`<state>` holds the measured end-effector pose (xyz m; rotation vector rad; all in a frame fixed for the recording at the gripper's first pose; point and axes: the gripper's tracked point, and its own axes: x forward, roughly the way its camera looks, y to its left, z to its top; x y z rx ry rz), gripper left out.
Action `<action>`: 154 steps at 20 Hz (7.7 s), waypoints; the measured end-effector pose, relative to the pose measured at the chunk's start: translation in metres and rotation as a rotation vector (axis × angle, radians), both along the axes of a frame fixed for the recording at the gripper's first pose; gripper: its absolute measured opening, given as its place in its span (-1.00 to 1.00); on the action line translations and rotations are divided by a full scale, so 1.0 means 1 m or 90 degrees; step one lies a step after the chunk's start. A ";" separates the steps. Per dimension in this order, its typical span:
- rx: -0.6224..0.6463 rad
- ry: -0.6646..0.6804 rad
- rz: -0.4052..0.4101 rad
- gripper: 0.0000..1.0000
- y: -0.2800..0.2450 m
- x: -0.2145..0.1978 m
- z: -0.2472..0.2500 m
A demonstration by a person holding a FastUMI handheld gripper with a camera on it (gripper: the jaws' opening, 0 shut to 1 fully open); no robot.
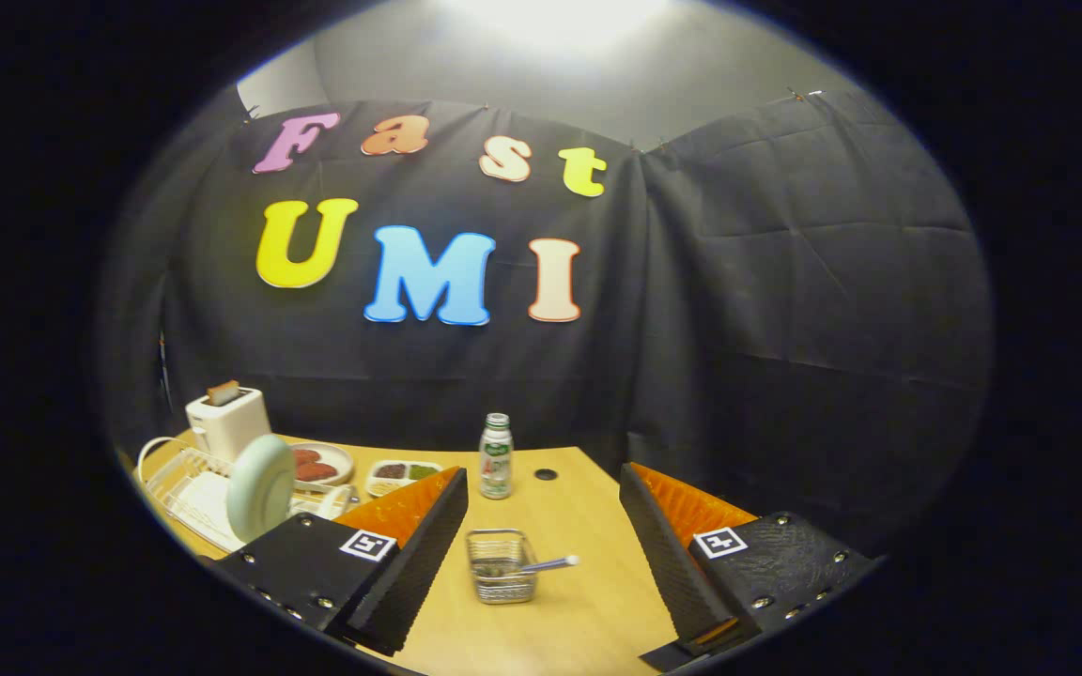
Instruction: Take the plate from the dish rack, then take the spoon from the basket and place it into the plate.
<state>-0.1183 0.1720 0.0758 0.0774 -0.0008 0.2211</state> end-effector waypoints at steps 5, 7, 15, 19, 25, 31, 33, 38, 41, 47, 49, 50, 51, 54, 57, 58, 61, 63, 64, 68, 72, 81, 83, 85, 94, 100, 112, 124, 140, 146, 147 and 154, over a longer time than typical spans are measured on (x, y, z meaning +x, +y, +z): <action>0.030 -0.007 0.115 0.99 0.096 -0.021 0.021; 0.044 0.005 0.150 0.99 0.129 -0.023 0.021; 0.040 0.110 0.216 0.99 0.235 0.000 -0.022; 0.024 0.219 0.207 0.92 0.271 0.022 -0.064; 0.027 0.316 0.218 0.57 0.306 0.034 -0.100; -0.012 0.371 0.142 -0.31 0.297 0.043 -0.117; -0.039 0.371 0.107 -0.36 0.292 0.045 -0.115; -0.093 0.348 0.065 -0.38 0.298 0.043 -0.100; -0.136 0.315 0.034 -0.39 0.297 0.042 -0.084; -0.185 0.253 0.006 -0.39 0.276 0.027 -0.051; -0.183 0.244 0.000 -0.39 0.263 0.018 -0.043; -0.185 0.239 -0.002 -0.39 0.255 0.012 -0.038; -0.187 0.232 -0.008 -0.39 0.245 0.007 -0.034; -0.187 0.217 -0.023 -0.39 0.215 -0.014 -0.023; -0.185 0.219 -0.038 -0.39 0.181 -0.036 -0.025; -0.182 0.223 -0.040 -0.39 0.172 -0.043 -0.027; -0.178 0.235 -0.047 -0.39 0.144 -0.061 -0.041; -0.179 0.247 -0.044 -0.39 0.132 -0.072 -0.052; -0.183 0.249 -0.044 -0.39 0.126 -0.077 -0.056; -0.193 0.279 -0.018 -0.39 0.114 -0.097 -0.088; -0.181 0.330 0.039 -0.39 0.122 -0.115 -0.129; -0.091 0.424 0.130 -0.39 0.137 -0.127 -0.178; -0.052 0.443 0.160 -0.39 0.146 -0.128 -0.182; -0.010 0.469 0.206 -0.39 0.159 -0.132 -0.189; 0.124 0.579 0.258 -0.38 0.186 -0.137 -0.221; 0.083 0.591 0.225 0.02 0.173 -0.134 -0.237; 0.089 0.469 0.108 0.13 0.125 -0.081 -0.187; 0.214 0.356 -0.182 0.13 0.013 0.040 -0.129; 0.307 0.368 -0.245 -0.62 -0.013 0.124 -0.165; 0.275 0.322 -0.188 -0.79 0.013 0.144 -0.136; 0.258 0.321 -0.183 -0.95 0.014 0.140 -0.130; 0.142 0.251 -0.167 -0.96 0.021 0.135 -0.076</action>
